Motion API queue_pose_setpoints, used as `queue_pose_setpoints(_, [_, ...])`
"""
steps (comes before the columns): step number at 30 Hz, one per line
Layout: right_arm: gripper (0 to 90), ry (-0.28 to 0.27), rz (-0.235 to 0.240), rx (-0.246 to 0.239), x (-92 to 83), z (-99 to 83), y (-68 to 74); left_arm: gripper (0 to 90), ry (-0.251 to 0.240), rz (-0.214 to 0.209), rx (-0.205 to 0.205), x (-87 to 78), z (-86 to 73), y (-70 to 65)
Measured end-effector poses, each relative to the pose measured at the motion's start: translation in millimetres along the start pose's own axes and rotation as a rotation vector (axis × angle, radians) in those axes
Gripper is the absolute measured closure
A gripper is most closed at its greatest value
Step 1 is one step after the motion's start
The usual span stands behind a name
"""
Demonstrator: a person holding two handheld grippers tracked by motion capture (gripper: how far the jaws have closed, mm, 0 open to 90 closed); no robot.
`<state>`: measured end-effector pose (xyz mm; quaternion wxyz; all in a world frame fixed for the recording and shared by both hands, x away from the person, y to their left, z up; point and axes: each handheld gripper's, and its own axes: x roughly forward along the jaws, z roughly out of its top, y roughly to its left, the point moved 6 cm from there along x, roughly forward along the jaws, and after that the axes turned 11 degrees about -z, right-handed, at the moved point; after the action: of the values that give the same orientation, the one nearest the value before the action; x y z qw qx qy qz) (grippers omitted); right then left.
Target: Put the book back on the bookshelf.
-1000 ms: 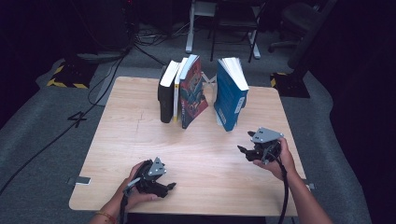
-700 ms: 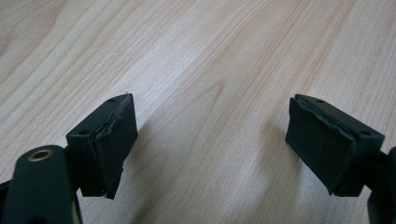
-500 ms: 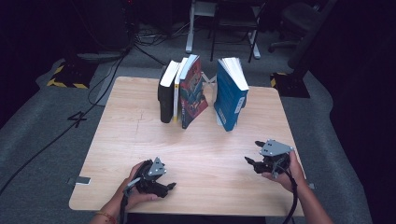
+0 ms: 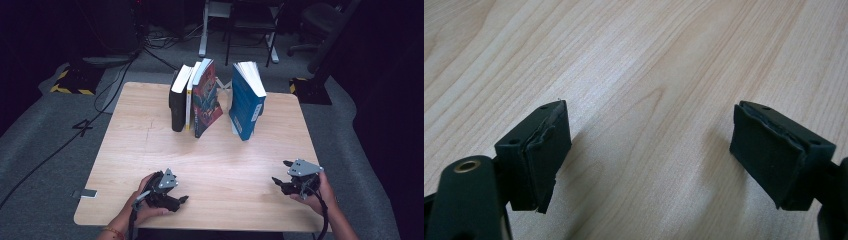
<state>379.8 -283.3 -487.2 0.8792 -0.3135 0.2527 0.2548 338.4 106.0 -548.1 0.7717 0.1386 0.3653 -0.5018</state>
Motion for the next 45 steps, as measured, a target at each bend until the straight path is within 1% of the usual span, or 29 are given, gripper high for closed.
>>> queue_pose_setpoints(3, [29.4, 0.014, 0.007, 0.016, 1.6, -9.0, 0.2, 16.6, -0.001, 0.004, -0.002, -0.2, -0.2, 0.0])
queue_pose_setpoints(7, [29.1, 0.029, 0.012, 0.026, 3.0, -23.4, 0.9, 16.6, -0.001, 0.006, -0.005, -0.4, -0.5, -0.1])
queue_pose_setpoints(9, [29.1, 0.028, 0.007, 0.053, 3.2, -31.8, 0.2, 16.6, 0.000, 0.006, -0.005, -0.5, -0.5, -0.1])
queue_pose_setpoints(11, [29.1, 0.028, 0.017, 0.089, 3.3, -39.8, -0.3, 16.6, 0.000, 0.007, -0.005, -0.5, -0.6, -0.1])
queue_pose_setpoints(14, [29.2, 0.046, 0.011, 0.122, 4.6, -51.5, -0.7, 16.6, 0.000, 0.007, -0.005, -0.5, -0.6, -0.1])
queue_pose_setpoints(16, [29.1, 0.053, 0.018, 0.140, 5.2, -60.9, -0.5, 16.6, -0.001, 0.007, -0.006, -0.5, -0.6, -0.1])
queue_pose_setpoints(18, [27.4, 0.053, 0.020, 0.175, 5.3, -68.3, -1.0, 16.6, -0.001, 0.008, -0.006, -0.6, -0.6, -0.1])
queue_pose_setpoints(19, [26.6, 0.044, 0.012, 0.200, 5.7, -71.6, -1.6, 16.6, -0.001, 0.010, -0.008, -0.7, -0.8, -0.1])
queue_pose_setpoints(20, [26.6, 0.027, 0.023, 0.240, 5.5, -75.4, -2.2, 16.6, -0.003, 0.010, -0.009, -0.6, -0.8, -0.1])
queue_pose_setpoints(22, [26.1, 0.015, 0.041, 0.289, 5.3, -80.2, -3.5, 16.6, -0.005, 0.011, -0.012, -0.8, -1.0, -0.2])
queue_pose_setpoints(24, [24.7, 0.030, 0.053, 0.318, 4.8, -83.1, -5.7, 16.6, -0.005, 0.012, -0.014, -0.8, -1.0, -0.2])
queue_pose_setpoints(26, [24.8, 0.037, 0.071, 0.335, 5.1, -84.5, -7.0, 16.5, -0.004, 0.011, -0.013, -0.9, -1.0, 0.0])
queue_pose_setpoints(45, [24.7, 0.035, 0.074, 0.334, 5.2, -84.8, -7.2, 16.5, -0.002, 0.014, -0.013, -1.0, -1.1, 0.3])
